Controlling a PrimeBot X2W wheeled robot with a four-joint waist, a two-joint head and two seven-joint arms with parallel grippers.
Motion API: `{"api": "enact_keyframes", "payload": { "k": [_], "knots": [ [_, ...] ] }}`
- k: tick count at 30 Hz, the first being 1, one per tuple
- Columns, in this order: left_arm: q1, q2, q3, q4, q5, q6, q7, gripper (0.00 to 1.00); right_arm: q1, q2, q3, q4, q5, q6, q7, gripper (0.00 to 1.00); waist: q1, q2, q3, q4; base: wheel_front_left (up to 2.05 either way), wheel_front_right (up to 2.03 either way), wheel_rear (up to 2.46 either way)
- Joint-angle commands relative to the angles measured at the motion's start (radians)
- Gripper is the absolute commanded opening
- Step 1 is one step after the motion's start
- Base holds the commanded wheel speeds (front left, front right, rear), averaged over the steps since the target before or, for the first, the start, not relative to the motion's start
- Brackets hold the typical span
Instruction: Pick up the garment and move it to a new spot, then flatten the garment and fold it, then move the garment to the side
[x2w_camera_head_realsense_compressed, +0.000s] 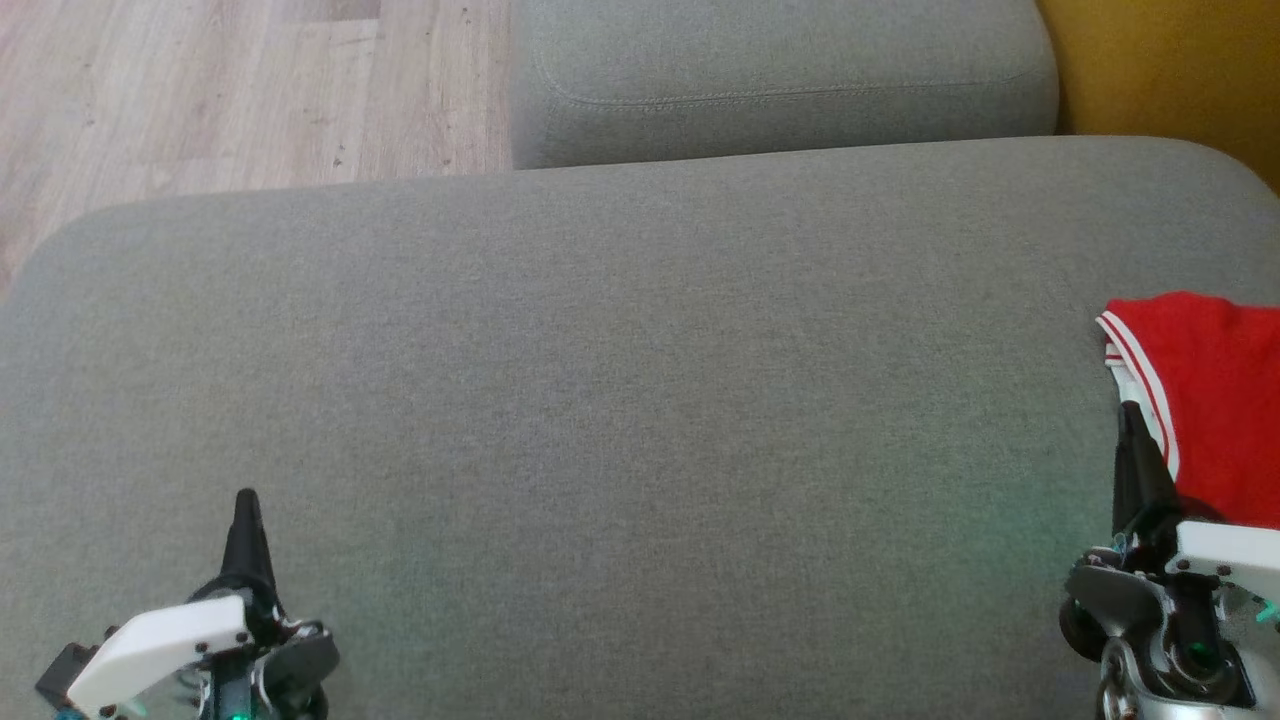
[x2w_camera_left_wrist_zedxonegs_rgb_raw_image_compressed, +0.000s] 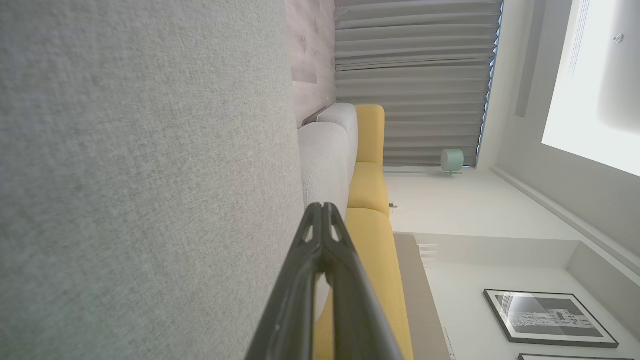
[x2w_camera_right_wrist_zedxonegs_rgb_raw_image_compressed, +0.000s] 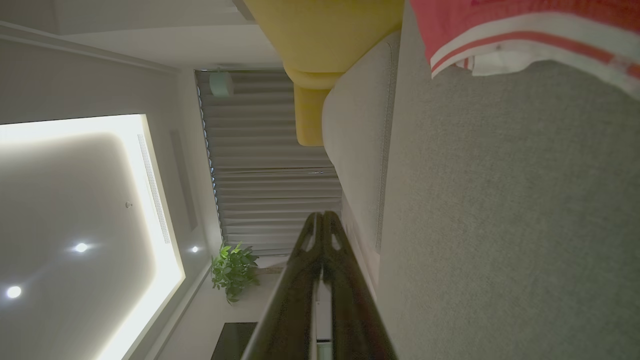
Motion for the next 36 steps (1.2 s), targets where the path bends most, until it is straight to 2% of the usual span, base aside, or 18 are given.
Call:
{"api": "enact_keyframes", "payload": {
  "k": [1,36],
  "knots": [
    [-0.048,0.006,0.040,-0.036,-0.006,-0.007,0.007,0.00,-0.021,-0.004,0.020,-0.042,0.007,-0.001,0.006,0.00,0.0000,0.0000,0.000,0.000,0.00,0.00,0.00],
    [-0.048,0.006,0.040,-0.036,-0.006,-0.007,0.007,0.00,-0.021,-0.004,0.021,-0.042,0.007,-0.001,0.006,0.00,0.0000,0.0000,0.000,0.000,0.00,0.00,0.00]
  ]
}}
